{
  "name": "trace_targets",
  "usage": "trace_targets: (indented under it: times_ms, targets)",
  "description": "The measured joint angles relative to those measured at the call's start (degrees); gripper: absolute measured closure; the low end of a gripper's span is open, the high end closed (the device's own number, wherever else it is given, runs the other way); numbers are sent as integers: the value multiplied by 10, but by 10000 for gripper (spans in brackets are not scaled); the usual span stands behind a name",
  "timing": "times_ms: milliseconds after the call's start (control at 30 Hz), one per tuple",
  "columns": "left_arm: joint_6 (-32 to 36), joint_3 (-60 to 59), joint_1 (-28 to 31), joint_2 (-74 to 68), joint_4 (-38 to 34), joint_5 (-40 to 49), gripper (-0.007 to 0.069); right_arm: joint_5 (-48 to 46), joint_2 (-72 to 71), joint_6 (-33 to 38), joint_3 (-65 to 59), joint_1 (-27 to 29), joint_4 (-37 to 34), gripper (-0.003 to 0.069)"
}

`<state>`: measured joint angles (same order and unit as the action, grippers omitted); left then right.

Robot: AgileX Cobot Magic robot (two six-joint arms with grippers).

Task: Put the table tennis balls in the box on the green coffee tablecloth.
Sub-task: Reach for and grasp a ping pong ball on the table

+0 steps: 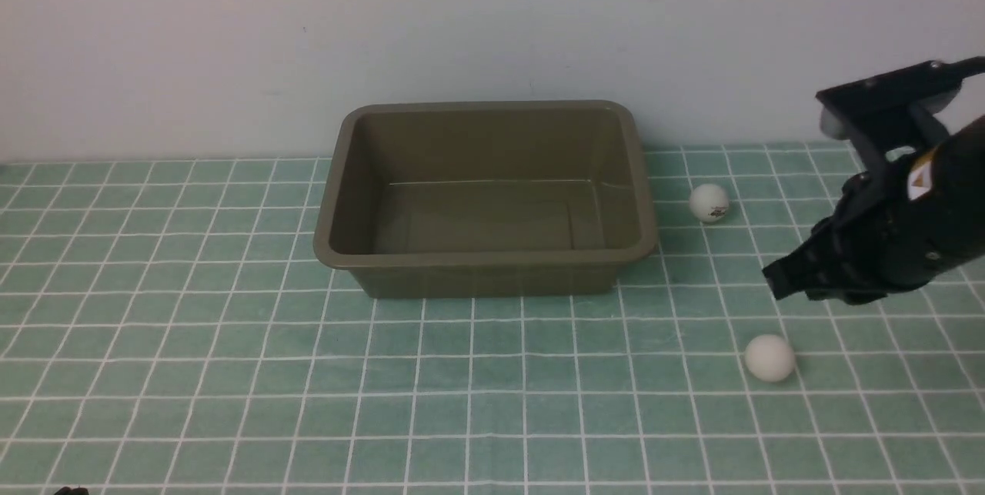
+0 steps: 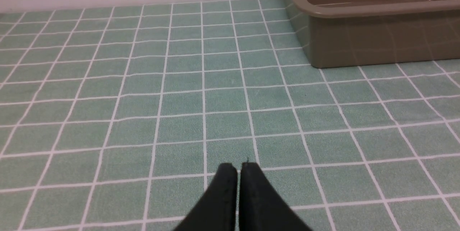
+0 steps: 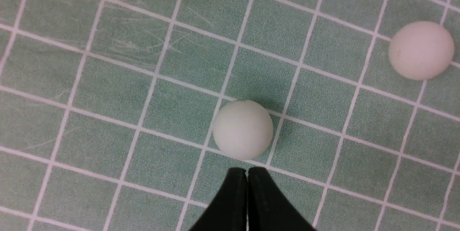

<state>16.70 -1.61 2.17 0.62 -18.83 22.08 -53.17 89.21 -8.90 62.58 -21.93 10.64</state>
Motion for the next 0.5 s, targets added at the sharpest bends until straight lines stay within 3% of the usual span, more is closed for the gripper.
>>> trace_targets:
  times_ms: [100, 267, 500]
  targets:
    - [0, 0, 0, 0, 0, 0, 629, 3, 6, 21, 0, 0, 0, 642]
    - [0, 0, 0, 0, 0, 0, 629, 9, 8, 42, 1, 0, 0, 539]
    - [0, 0, 0, 0, 0, 0, 629, 14, 8, 38, 1, 0, -6, 235]
